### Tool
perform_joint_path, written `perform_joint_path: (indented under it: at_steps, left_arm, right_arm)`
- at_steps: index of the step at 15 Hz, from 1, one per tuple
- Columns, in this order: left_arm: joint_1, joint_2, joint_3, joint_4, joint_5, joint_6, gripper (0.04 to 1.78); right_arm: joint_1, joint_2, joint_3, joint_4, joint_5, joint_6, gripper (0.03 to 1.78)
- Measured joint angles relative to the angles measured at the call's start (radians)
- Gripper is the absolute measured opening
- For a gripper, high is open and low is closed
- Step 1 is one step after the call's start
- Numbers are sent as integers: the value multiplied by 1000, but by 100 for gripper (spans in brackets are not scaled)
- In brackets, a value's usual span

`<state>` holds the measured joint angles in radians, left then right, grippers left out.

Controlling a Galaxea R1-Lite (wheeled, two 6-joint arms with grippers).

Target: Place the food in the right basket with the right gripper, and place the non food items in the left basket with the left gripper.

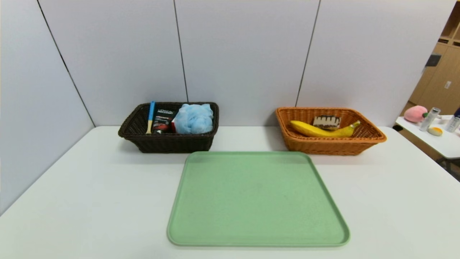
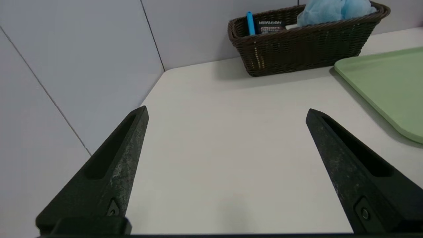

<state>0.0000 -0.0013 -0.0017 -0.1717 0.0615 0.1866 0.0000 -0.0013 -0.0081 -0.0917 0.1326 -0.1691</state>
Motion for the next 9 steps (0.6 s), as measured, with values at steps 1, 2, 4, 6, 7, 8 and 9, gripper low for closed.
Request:
perform_joint_path:
  at_steps: [1, 2, 4, 6, 7, 8, 9]
  left_arm:
    - [0, 0, 1, 31, -4, -3, 169]
    - [0, 0, 1, 63, -19, -3, 169]
    - [0, 0, 1, 109, -54, -11, 169]
    - [0, 0, 1, 155, -78, -51, 169]
    - [0, 0, 1, 186, -74, -95, 169]
    - [0, 0, 0, 184, -66, -147, 169]
    - [0, 0, 0, 173, -61, -185, 169]
  right_arm:
    - [0, 0, -4, 30, -31, 0, 171]
    - [0, 0, -1, 70, -68, 2, 171]
    - [0, 0, 4, 101, -96, 49, 171]
    - [0, 0, 5, 107, -113, 113, 171]
    - [0, 0, 3, 111, -130, 146, 171]
    - [0, 0, 1, 109, -133, 165, 171]
    - [0, 1, 1, 108, -134, 169, 171]
